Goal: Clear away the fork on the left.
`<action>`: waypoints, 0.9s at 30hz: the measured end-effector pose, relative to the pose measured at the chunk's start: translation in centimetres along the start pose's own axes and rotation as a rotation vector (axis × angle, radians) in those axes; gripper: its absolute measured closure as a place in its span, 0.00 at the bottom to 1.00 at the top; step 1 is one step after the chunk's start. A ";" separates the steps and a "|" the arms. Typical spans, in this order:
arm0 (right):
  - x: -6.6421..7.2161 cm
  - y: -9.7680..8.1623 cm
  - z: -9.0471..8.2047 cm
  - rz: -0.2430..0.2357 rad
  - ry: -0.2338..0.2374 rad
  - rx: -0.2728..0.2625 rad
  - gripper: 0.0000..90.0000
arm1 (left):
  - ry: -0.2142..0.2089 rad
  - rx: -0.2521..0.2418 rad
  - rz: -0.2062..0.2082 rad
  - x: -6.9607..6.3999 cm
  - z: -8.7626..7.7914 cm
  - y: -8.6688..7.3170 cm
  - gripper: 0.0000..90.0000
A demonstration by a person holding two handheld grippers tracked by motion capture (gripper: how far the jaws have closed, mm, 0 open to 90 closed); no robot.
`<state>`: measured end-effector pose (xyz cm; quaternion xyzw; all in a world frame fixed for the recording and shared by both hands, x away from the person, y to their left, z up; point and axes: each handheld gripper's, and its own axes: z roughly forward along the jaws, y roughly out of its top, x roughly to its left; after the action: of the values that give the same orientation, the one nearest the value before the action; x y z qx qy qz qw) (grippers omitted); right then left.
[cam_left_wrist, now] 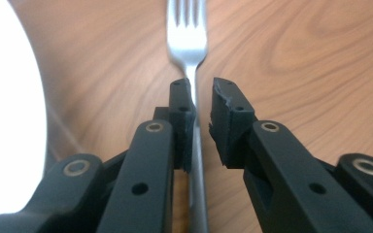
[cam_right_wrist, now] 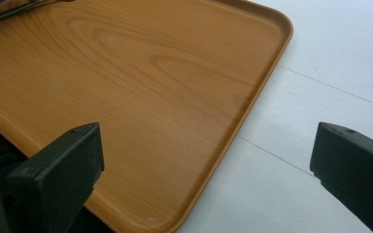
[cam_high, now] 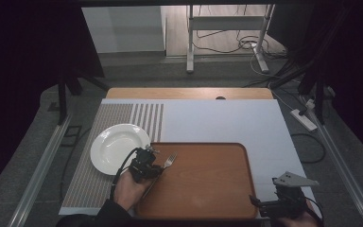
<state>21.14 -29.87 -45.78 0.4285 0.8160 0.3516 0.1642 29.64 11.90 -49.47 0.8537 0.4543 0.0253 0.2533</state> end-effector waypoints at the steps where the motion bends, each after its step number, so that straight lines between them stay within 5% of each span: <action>1: 0.0 0.0 0.0 -0.001 -0.001 0.003 0.00 | -0.006 -0.004 0.026 -0.2 0.0 0.2 0.94; 2: 0.0 0.0 0.0 -0.001 0.000 0.004 0.00 | -0.018 0.002 0.061 -0.5 0.4 0.4 0.98; 7: 0.0 0.0 0.0 -0.001 0.000 0.002 0.00 | -0.024 0.053 0.063 -0.3 1.9 0.6 0.99; 19: 0.0 0.0 0.0 -0.003 0.003 0.002 0.00 | 0.037 0.040 -0.077 2.6 0.9 -0.9 0.99; 27: 0.0 0.0 0.0 -0.004 0.005 0.001 0.00 | 0.036 0.042 -0.089 3.2 0.6 -1.3 0.99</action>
<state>21.16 -29.82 -45.79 0.4261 0.8175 0.3518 0.1625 30.72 14.78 -51.15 0.8372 0.4967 0.0200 0.2280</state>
